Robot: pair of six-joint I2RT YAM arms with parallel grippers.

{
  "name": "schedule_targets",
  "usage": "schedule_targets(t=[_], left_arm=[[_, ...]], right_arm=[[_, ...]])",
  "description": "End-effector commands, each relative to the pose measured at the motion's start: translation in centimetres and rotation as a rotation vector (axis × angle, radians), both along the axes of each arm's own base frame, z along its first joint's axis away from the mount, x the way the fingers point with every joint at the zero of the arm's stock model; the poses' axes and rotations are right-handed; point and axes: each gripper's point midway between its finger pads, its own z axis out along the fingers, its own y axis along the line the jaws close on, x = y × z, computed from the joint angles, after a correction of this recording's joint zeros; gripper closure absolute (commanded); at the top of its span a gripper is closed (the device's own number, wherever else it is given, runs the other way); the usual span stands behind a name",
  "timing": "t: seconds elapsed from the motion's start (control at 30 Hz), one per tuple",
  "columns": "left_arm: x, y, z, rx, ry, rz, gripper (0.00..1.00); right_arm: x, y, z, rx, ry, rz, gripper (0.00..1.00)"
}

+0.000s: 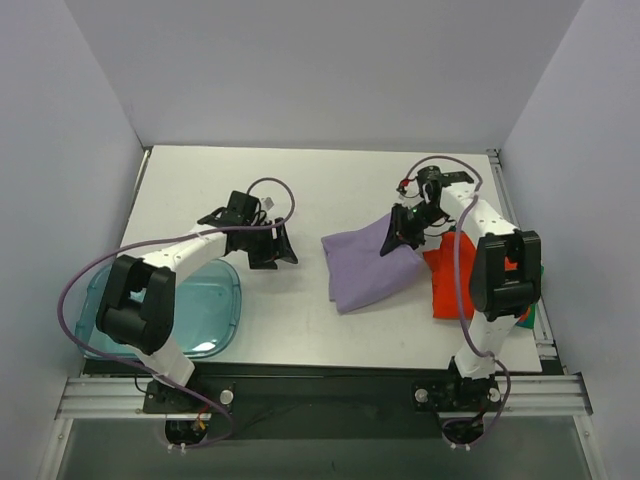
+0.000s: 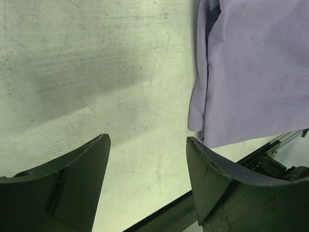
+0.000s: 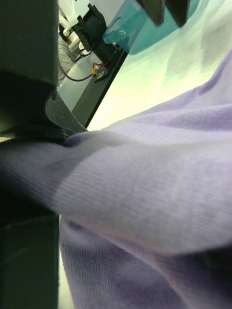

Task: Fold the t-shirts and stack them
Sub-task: Put the neatly folded tshirt into the corner of the board with the right arm

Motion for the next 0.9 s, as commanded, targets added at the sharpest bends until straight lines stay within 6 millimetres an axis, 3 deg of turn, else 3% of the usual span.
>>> schedule_targets(t=[0.0, 0.43, 0.87], left_arm=[[-0.4, 0.2, 1.4, -0.015, -0.05, 0.001, 0.25], [-3.5, 1.0, 0.1, -0.03, -0.021, 0.009, 0.25], [-5.6, 1.6, -0.6, -0.027, -0.012, 0.0, 0.25]], right_arm=[[-3.2, -2.7, 3.7, -0.069, 0.04, 0.004, 1.0], [-6.2, -9.2, 9.4, -0.178, -0.032, -0.078, 1.0], [-6.6, -11.9, 12.6, -0.169, -0.154, -0.209, 1.0]])
